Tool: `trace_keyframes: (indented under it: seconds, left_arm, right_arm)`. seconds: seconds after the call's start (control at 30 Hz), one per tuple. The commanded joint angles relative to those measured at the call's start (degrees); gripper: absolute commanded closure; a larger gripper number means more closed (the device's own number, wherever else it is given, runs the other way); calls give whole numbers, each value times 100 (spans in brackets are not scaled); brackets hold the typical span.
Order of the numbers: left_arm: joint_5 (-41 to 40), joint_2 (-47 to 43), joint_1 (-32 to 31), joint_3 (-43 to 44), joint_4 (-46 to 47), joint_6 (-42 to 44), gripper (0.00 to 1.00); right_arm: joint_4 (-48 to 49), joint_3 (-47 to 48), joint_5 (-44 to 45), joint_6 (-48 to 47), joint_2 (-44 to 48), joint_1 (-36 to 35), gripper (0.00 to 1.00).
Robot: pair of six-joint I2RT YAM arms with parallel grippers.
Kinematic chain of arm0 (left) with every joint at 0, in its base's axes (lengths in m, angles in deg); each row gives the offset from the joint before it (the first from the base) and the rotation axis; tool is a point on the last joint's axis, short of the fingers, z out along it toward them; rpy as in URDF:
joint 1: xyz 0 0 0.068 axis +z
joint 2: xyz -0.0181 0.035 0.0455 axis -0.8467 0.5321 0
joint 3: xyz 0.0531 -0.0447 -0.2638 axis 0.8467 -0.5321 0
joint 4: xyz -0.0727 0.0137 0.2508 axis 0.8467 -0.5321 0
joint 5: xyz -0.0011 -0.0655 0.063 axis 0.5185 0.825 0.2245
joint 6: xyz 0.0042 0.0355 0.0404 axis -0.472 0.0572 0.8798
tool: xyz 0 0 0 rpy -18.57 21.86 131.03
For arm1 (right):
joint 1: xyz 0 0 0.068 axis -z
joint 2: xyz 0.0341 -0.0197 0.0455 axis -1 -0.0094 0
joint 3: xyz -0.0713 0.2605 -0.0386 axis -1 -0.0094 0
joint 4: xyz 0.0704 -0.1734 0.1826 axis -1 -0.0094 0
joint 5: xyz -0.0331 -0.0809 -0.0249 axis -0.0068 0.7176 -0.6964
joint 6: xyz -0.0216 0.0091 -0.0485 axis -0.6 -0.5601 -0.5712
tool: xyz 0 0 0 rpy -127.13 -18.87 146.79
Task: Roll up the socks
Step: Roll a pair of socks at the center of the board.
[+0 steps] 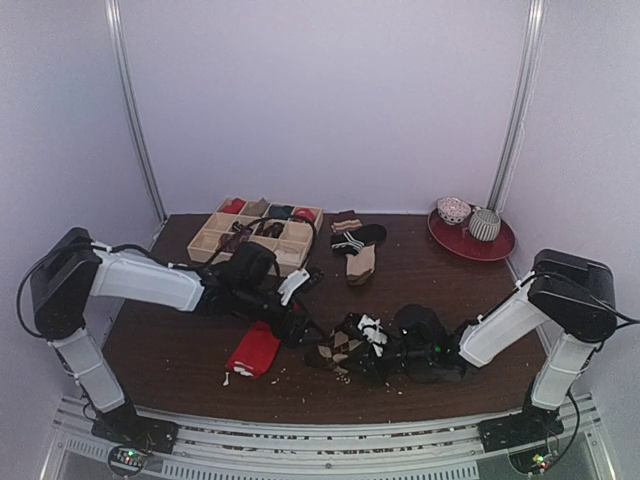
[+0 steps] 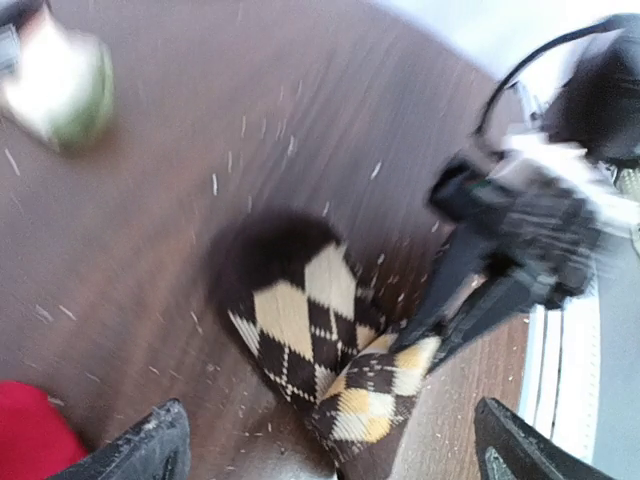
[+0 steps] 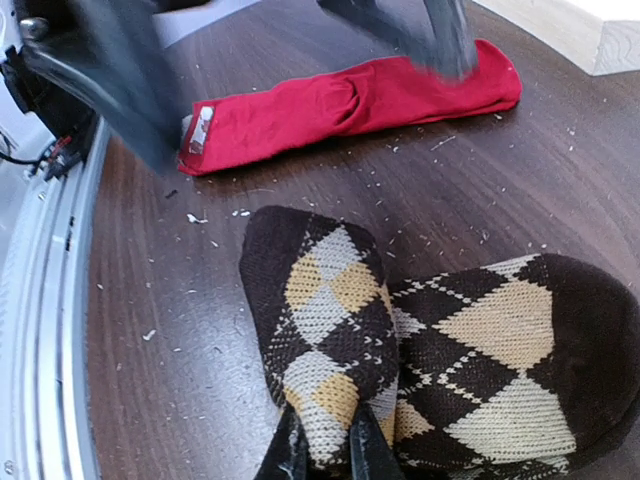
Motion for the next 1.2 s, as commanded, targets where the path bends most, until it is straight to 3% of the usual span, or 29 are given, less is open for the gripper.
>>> trace_keyframes:
  seconds: [0.0, 0.07, 0.2, 0.33, 0.67, 0.83, 0.97, 1.17]
  left_arm:
    - [-390, -889, -293, -1106, 2051, 964, 2]
    - [-424, -932, -437, -1392, 2295, 1279, 2]
    - [-139, -458, -567, -1200, 1825, 1540, 9]
    - [-399, -53, -843, -1146, 1797, 1653, 9]
    - [-492, 538, -853, -941, 1892, 1801, 10]
    - [-566, 895, -853, -758, 1701, 1817, 16]
    - [-465, 1179, -853, -588, 1284, 1786, 38]
    - [-392, 1250, -853, -666, 923, 1585, 96]
  right_arm:
    - [-678, -452, -756, 995, -464, 150, 100]
    - [-623, -483, -947, 1213, -599, 246, 100]
    - [-927, -374, -1158, 1378, -781, 408, 100]
    - [-1236, -263, -1356, 1315, -867, 526, 100]
    - [-1479, -119, -1622, 1108, -1107, 593, 100]
    - [-1616, -97, -1785, 989, -1114, 629, 100]
    - [-1679, -95, -1898, 963, -1119, 708, 100]
    - [-1729, -60, -1981, 929, -1105, 835, 100]
